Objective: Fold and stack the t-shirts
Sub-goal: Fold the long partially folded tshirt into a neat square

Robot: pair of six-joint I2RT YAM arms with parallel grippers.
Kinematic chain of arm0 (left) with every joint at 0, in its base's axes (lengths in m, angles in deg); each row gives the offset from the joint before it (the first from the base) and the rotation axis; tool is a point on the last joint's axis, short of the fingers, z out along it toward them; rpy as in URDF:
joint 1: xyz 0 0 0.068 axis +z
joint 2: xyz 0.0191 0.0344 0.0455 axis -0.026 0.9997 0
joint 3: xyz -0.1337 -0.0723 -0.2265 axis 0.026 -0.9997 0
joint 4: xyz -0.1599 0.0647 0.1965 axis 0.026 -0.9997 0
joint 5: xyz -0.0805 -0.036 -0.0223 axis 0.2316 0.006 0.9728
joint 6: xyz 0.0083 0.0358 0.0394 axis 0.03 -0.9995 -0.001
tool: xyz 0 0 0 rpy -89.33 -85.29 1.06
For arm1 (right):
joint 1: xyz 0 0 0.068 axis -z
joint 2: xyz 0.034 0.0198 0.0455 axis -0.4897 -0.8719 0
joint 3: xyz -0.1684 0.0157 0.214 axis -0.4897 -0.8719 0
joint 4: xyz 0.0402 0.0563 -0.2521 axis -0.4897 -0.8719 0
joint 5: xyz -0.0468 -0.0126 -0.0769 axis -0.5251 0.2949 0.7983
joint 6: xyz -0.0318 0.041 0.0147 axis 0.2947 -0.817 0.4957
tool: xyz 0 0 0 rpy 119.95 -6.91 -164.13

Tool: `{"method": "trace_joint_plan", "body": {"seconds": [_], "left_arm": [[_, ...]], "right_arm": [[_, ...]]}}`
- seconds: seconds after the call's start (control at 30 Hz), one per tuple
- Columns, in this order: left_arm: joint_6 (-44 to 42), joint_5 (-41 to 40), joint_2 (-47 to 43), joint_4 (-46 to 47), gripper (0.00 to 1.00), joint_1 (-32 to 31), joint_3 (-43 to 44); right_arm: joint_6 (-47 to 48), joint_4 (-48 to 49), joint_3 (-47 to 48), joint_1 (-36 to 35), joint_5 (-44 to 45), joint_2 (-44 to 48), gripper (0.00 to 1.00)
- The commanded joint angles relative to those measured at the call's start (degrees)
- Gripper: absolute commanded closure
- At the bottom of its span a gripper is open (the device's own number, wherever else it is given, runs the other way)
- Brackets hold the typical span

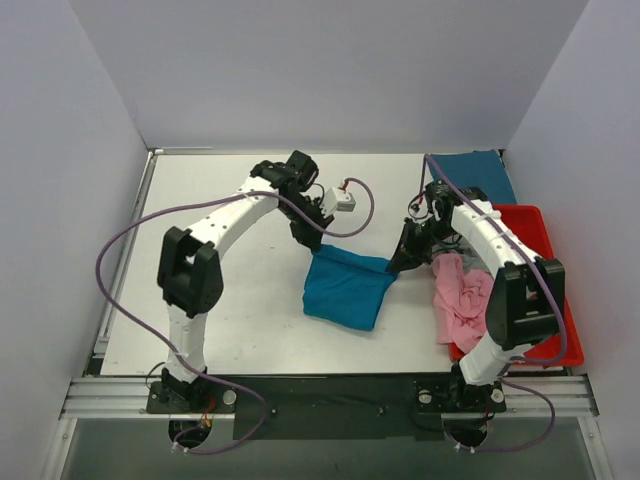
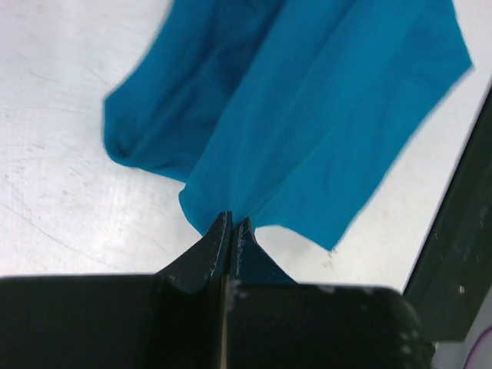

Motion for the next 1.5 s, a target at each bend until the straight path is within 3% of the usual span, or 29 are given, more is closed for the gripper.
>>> {"method": "trace_joint_plan", "body": {"seconds": [0.0, 0.17, 0.4, 0.47, 0.5, 0.53, 0.57, 0.6, 0.63, 0.67, 0.77, 0.9, 0.93, 0.97, 1.03, 1.1, 1.27, 1.47], "left_arm": [[5.7, -2.9, 9.7, -1.6, 1.0, 4.1, 11.9], [8.0, -2.9, 20.1, -6.9, 1.0, 5.1, 21.0], [8.9, -3.1, 23.0, -5.6, 1.0, 5.7, 21.2], [9.2, -2.6, 23.4, -5.1, 0.88, 5.7, 21.1], [9.4, -2.9, 23.3, -4.0, 0.74, 5.7, 21.1], [10.6, -2.9, 23.5, -3.5, 0.66, 5.8, 21.1], [11.7, -2.9, 23.4, -2.8, 0.51, 5.9, 22.0], [12.3, -2.9, 23.7, -2.7, 0.49, 6.3, 23.6], [14.0, -3.1, 23.6, -2.7, 0.37, 6.5, 24.5], [15.0, -3.1, 23.2, -2.7, 0.36, 7.3, 25.2], [19.9, -4.6, 20.3, -2.2, 0.35, 9.0, 25.4], [23.1, -3.9, 11.5, 4.3, 0.41, 7.4, 11.7], [23.4, -2.7, 8.9, 7.5, 0.47, 6.8, 6.4], [24.0, -1.9, 8.2, 8.8, 0.61, 5.7, 4.3], [25.1, 0.7, 8.0, 9.5, 0.71, 4.2, 2.0], [26.5, 3.2, 9.0, 9.8, 0.72, 3.2, 0.6], [32.4, 4.4, 11.8, 17.2, 0.72, 3.1, -6.4], [35.0, -2.5, 15.3, 20.5, 0.76, 3.8, -6.9]], "right_arm": [[1.7, 1.8, 3.2, 3.4, 3.4, -6.4, 1.0], [0.9, 3.8, 6.5, 4.7, 3.1, -14.0, 1.0], [-0.4, 5.0, 10.4, 5.8, 4.4, -19.9, 1.0], [-0.4, 5.0, 11.0, 5.8, 5.5, -20.7, 1.0], [-0.4, 5.2, 11.0, 5.9, 6.0, -20.9, 0.99], [-0.6, 5.2, 11.7, 6.2, 7.0, -21.3, 0.88], [-0.7, 5.1, 12.5, 6.2, 7.7, -21.6, 0.81], [-0.2, 5.0, 13.9, 6.1, 8.7, -21.8, 0.67], [0.1, 4.9, 14.9, 5.8, 9.3, -21.3, 0.62], [0.5, 4.7, 16.1, 5.3, 11.2, -20.8, 0.58], [2.6, 4.3, 15.4, 3.0, 16.2, -15.1, 0.54], [2.9, 6.7, 7.3, -3.9, 23.7, -8.1, 0.58], [2.2, 7.3, 4.5, -5.7, 23.0, -7.6, 0.69], [0.5, 9.0, 2.8, -6.3, 22.3, -6.8, 0.76], [-2.9, 11.9, -1.4, -6.9, 18.6, -6.5, 0.93], [-5.0, 15.5, -6.2, -7.2, 15.4, -6.4, 0.99], [-4.5, 19.8, -8.3, -6.8, 16.1, -11.0, 1.0], [0.3, 18.2, 0.1, -2.7, 19.5, -18.1, 1.0]]}}
